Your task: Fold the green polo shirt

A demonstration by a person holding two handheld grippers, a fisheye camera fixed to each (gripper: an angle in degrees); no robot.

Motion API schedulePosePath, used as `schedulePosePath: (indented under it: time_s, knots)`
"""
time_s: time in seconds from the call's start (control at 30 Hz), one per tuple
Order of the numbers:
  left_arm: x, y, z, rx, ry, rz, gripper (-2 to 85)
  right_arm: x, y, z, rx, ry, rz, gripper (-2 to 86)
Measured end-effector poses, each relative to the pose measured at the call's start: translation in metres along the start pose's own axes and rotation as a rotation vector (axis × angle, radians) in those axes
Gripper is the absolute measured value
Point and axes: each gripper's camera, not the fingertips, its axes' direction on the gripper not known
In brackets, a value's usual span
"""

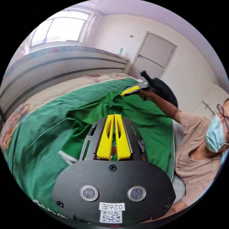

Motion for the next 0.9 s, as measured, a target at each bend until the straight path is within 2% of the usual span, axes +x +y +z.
schedulePosePath:
  time_s: [0.03,0.17,0.2,0.27,0.37,0.47,0.57,0.63,0.67,0.8,0.9]
  knots:
    - [0.0,-0.014,0.023,-0.057,0.002,0.02,-1.0,0.007,0.004,0.006,-0.02,0.02,-0.001,1.7]
    - [-0.032,-0.055,0.106,-0.358,-0.287,-0.042,-1.0,0.054,-0.005,0.018,0.001,-0.005,0.129,1.7]
    - [-0.039,-0.059,0.111,-0.377,-0.327,-0.057,-1.0,0.062,-0.007,0.017,0.022,-0.02,0.153,1.7]
    - [-0.064,-0.073,0.104,-0.319,-0.457,-0.163,-1.0,0.096,-0.011,0.012,0.098,-0.017,0.265,1.7]
    - [-0.078,-0.072,0.068,-0.134,-0.476,-0.282,-1.0,0.121,-0.009,0.001,0.144,-0.019,0.337,1.7]
    - [-0.063,-0.057,0.042,-0.025,-0.349,-0.243,-1.0,0.111,0.007,-0.014,0.155,-0.039,0.241,1.8]
    - [-0.045,-0.042,0.031,0.015,-0.35,-0.195,-1.0,0.091,0.03,-0.004,0.075,0.0,0.117,1.8]
    - [-0.047,-0.038,0.035,-0.045,-0.382,-0.21,-1.0,0.101,0.039,0.011,0.005,0.164,0.172,1.8]
    - [-0.05,-0.035,0.035,-0.069,-0.418,-0.244,-1.0,0.109,0.042,0.012,-0.013,0.182,0.213,1.8]
    - [-0.04,-0.023,0.017,0.003,-0.455,-0.212,-1.0,0.087,0.038,-0.022,0.178,-0.019,0.207,1.8]
    - [-0.047,-0.016,0.04,-0.263,-0.579,-0.226,-1.0,0.023,0.011,-0.035,0.218,-0.127,0.022,1.8]
